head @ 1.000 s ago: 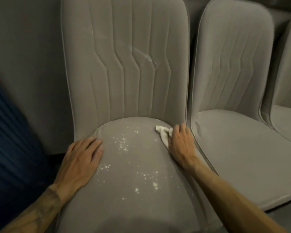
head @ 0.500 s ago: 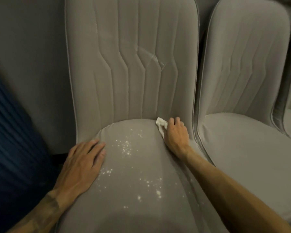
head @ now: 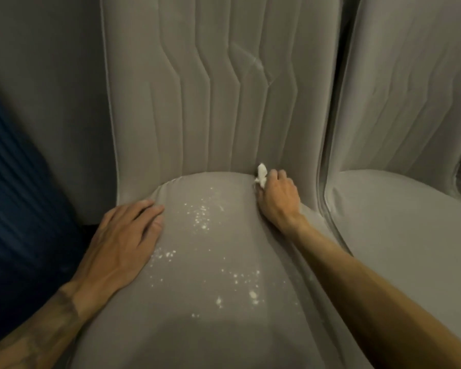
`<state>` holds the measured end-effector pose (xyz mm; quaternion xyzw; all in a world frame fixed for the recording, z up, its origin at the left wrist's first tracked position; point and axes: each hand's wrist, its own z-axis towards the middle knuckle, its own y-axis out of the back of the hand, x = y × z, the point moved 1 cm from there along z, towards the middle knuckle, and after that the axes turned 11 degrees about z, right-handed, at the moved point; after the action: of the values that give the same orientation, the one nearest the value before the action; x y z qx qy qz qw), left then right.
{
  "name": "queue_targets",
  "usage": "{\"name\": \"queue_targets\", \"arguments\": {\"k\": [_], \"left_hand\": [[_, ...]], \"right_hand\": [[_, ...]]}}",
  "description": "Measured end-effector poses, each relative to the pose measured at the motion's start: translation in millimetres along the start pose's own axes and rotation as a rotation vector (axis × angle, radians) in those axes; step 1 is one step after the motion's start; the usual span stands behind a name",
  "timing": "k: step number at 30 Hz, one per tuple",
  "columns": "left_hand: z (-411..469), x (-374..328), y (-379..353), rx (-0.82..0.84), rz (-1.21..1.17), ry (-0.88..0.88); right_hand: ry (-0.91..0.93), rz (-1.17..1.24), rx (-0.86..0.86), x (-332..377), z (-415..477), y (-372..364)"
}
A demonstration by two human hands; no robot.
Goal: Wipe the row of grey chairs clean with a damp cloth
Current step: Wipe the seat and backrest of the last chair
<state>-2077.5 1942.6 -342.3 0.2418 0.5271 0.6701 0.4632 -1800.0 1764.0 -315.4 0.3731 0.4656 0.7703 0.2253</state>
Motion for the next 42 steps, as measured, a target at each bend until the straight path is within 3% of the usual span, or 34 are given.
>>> {"name": "queue_targets", "arguments": {"k": [6,8,11,14,20,25,28,30,34,36,42], "left_hand": [[1.6,1.5,0.2,0.016,0.036,-0.001],[1.3,2.0,0.6,0.031,0.048,-0.008],[0.9,-0.6,2.2,0.041,0.072,-0.017],[4.2,4.0,5.2,0.024,0.099,-0.052],[22.3,17.2,7.9,-0.014,0.173,-0.117],[15.5,21.3,6.2,-0.038,0.109,-0.133],[10.6,23.5,3.0,-0.043,0.073,-0.108],[10.2,24.2,-0.1,-0.030,0.031,-0.093],[13.7,27.1,-3.7,-0.013,-0.087,-0.100],[14.6,29.5,-5.7,-0.015,-0.117,-0.112],[15.6,30.6,-10.4,-0.053,-0.140,-0.104]], "right_hand": [[0.385,0.276,0.197,49.3,-10.9,-27.1],[0.390,0.247,0.183,32.1,-4.2,-18.1],[0.241,0.089,0.119,6.7,15.5,-9.4],[0.195,0.041,0.105,27.5,17.8,-20.0],[0.443,0.311,0.251,58.9,-12.9,-25.9],[0.172,0.111,0.148,-4.8,7.6,2.3],[0.054,0.021,0.059,-1.4,14.4,-6.2],[0.056,0.053,0.069,22.4,10.8,-16.9],[0.363,0.210,0.189,63.7,-19.9,-28.4],[0.432,0.232,0.248,55.8,-27.8,-20.7],[0.099,0.061,0.116,9.4,16.3,-7.6]]}}
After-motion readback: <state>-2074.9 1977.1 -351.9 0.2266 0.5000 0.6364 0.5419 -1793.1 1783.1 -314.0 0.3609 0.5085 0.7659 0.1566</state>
